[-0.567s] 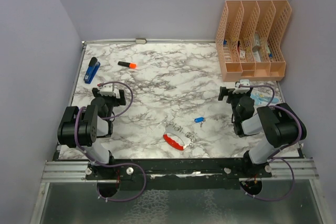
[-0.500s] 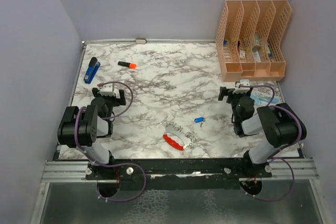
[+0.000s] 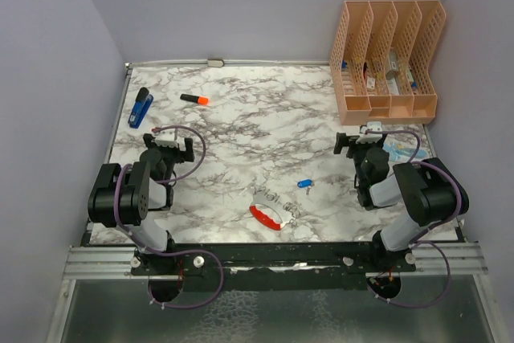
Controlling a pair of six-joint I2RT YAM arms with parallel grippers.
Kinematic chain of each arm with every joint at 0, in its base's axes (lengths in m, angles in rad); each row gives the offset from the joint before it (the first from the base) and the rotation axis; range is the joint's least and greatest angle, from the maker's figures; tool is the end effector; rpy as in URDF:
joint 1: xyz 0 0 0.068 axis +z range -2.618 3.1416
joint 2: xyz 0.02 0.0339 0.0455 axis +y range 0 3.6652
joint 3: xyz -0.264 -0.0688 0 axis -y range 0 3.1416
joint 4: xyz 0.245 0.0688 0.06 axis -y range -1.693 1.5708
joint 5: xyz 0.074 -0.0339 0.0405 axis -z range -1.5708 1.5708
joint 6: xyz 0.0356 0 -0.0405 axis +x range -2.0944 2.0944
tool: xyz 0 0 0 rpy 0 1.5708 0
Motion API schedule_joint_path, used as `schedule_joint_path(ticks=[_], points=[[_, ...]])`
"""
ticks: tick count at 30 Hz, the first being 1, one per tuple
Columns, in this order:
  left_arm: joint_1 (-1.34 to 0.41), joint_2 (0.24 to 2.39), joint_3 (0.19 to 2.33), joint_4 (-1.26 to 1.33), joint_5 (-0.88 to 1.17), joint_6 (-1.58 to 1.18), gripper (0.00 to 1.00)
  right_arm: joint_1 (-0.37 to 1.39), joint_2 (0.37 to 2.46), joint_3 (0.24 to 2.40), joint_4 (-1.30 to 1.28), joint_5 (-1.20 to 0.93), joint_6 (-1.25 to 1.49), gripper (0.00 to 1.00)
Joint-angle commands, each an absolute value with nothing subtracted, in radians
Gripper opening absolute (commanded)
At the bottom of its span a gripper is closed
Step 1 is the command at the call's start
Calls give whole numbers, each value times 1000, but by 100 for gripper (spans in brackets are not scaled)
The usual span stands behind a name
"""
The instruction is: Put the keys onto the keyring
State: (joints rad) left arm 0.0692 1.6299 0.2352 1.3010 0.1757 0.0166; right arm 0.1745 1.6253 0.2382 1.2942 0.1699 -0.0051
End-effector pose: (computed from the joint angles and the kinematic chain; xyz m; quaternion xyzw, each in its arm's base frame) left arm 0.2460 0.0108 0.1361 0.0397 0.7379 -0.0361 0.6728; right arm 0.2440 0.0369 0.1371 -0.0091 0.7387 -0.0057 0.6740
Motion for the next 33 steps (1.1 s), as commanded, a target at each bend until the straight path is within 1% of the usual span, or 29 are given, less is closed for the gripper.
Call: schedule_joint_path(ticks=[1, 2, 3, 5, 7, 8, 10, 12, 14, 15, 16, 18, 20, 22, 25, 28, 30, 32, 33], points=[[61, 1585, 220, 1337, 193, 28, 99, 169, 1614, 225, 1344, 132, -34, 99], [66, 1546, 227, 1294, 225, 23, 99, 168, 1581, 235, 1300, 107, -46, 99], [69, 1475, 247, 1197, 245, 29, 99, 169, 1539, 256, 1219, 84, -59, 99], [69, 1330, 292, 1033, 282, 39, 99, 169, 1443, 332, 987, 66, -77, 98], [72, 1267, 313, 1048, 350, 20, 99, 170, 1361, 430, 742, 53, -78, 92], [76, 1268, 346, 1008, 389, 12, 99, 170, 1331, 477, 633, 40, -67, 90], [74, 1309, 463, 810, 522, 29, 99, 170, 1288, 565, 425, -2, -31, 87], [63, 1354, 557, 680, 650, 52, 99, 170, 1274, 664, 210, -52, 5, 81], [25, 1357, 619, 573, 788, 172, 99, 172, 1269, 733, 40, -93, 51, 75], [-10, 1346, 655, 483, 821, 267, 99, 176, 1262, 748, -17, -117, 71, 74], [-57, 1337, 711, 359, 821, 383, 99, 182, 1251, 755, -57, -134, 94, 74], [-151, 1338, 831, 120, 758, 524, 99, 193, 1222, 750, -111, -155, 137, 74], [-226, 1341, 918, -19, 718, 608, 99, 197, 1189, 738, -157, -161, 191, 74], [-300, 1341, 962, -90, 672, 632, 99, 202, 1155, 719, -186, -169, 237, 72], [-385, 1380, 1004, -173, 594, 552, 99, 204, 1114, 692, -214, -208, 288, 69], [-433, 1398, 978, -176, 481, 409, 96, 208, 1096, 687, -255, -245, 299, 65], [-440, 1398, 964, -216, 448, 319, 90, 209, 1090, 693, -291, -237, 301, 62], [-463, 1391, 938, -238, 378, 230, 83, 209, 1088, 696, -319, -226, 304, 59], [-485, 1383, 919, -237, 333, 203, 81, 210, 1091, 694, -327, -224, 304, 59]])
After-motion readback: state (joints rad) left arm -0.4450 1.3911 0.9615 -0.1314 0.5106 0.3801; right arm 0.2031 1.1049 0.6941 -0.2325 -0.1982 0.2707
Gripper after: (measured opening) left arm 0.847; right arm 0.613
